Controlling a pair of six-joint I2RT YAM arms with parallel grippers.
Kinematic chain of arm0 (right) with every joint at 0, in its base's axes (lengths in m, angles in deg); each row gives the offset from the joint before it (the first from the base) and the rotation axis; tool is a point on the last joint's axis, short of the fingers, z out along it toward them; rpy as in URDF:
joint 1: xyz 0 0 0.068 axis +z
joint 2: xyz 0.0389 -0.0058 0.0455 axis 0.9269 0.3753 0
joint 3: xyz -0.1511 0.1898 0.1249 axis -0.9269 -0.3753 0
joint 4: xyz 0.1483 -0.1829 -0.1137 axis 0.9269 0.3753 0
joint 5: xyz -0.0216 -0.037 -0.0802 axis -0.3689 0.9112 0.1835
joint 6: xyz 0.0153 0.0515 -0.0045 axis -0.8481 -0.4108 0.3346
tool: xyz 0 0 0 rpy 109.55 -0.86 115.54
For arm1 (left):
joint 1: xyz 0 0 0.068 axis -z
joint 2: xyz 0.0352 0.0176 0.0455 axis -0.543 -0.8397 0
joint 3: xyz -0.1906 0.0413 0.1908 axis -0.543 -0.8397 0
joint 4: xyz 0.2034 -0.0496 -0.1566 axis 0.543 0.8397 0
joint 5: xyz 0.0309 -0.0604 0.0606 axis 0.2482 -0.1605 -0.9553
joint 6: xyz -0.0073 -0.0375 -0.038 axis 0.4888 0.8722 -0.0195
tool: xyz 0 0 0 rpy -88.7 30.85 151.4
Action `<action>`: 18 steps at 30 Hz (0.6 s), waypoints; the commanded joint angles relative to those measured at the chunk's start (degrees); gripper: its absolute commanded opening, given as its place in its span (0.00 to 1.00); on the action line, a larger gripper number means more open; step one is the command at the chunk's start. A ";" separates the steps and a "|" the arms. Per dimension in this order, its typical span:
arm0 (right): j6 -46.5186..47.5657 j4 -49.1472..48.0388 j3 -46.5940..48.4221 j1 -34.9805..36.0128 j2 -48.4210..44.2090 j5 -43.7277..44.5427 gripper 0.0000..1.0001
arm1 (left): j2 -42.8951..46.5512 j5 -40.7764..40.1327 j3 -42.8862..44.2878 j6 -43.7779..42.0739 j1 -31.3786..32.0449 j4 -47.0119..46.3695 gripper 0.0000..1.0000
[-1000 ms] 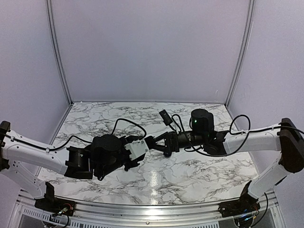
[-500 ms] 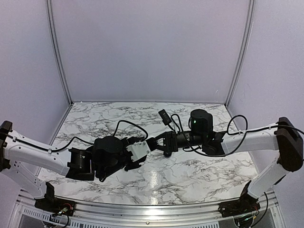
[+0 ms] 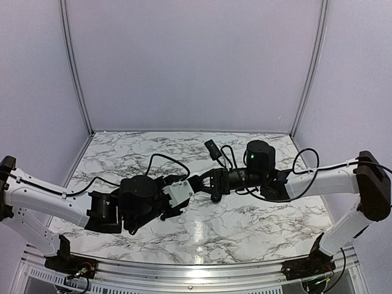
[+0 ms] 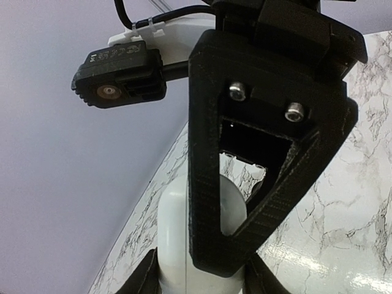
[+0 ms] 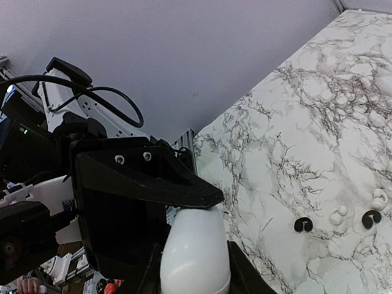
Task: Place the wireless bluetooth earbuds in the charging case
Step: Pass from the left arm to the right
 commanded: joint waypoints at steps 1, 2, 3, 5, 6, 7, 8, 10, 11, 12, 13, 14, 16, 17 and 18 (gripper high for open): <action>-0.67 -2.28 0.94 0.61 0.54 -1.15 0.33 | 0.83 -2.01 1.25 -0.62 0.10 -4.27 0.36; -0.69 -2.17 1.06 0.60 0.65 -1.07 0.33 | 0.90 -2.04 1.29 -0.52 0.12 -4.46 0.37; -0.70 -2.14 1.24 0.55 0.74 -1.06 0.32 | 1.00 -2.08 1.37 -0.46 0.14 -4.69 0.37; -0.73 -2.17 1.35 0.62 0.76 -1.22 0.30 | 1.23 -2.08 1.27 -0.45 0.14 -4.92 0.37; -0.54 -2.08 1.41 0.61 0.62 -1.16 0.29 | 1.23 -2.13 1.25 -0.52 0.15 -4.91 0.37; -0.36 -1.87 1.54 0.57 0.47 -1.08 0.27 | 1.19 -2.28 1.17 -0.46 0.15 -4.97 0.37; -0.11 -1.73 1.51 0.61 0.35 -1.06 0.26 | 1.11 -2.46 1.20 -0.40 0.15 -4.97 0.37; 0.01 -1.70 1.46 0.57 0.24 -1.13 0.23 | 0.95 -2.57 1.16 -0.61 0.15 -5.00 0.37; 0.01 -1.74 1.45 0.60 0.11 -1.14 0.21 | 0.99 -2.60 1.08 -0.58 0.15 -5.01 0.37; -0.01 -1.78 1.36 0.57 0.00 -1.15 0.19 | 0.96 -2.61 1.03 -0.58 0.16 -5.01 0.38; 0.06 -1.93 1.25 0.58 -0.11 -1.15 0.17 | 1.00 -2.61 0.99 -0.57 0.20 -4.96 0.38; 0.15 -1.88 1.30 0.55 -0.20 -1.15 0.15 | 0.95 -2.61 0.94 -0.57 0.20 -5.00 0.39; 0.61 -1.65 1.27 0.62 -0.44 -1.15 0.12 | 1.08 -2.77 0.77 -0.18 0.24 -4.90 0.49; 1.10 -1.44 1.23 0.60 -0.61 -1.15 0.11 | 1.18 -2.85 0.61 0.08 0.28 -4.93 0.57; 1.72 -0.94 1.34 0.62 -0.83 -1.15 0.09 | 1.35 -3.06 0.40 0.54 0.38 -4.87 0.66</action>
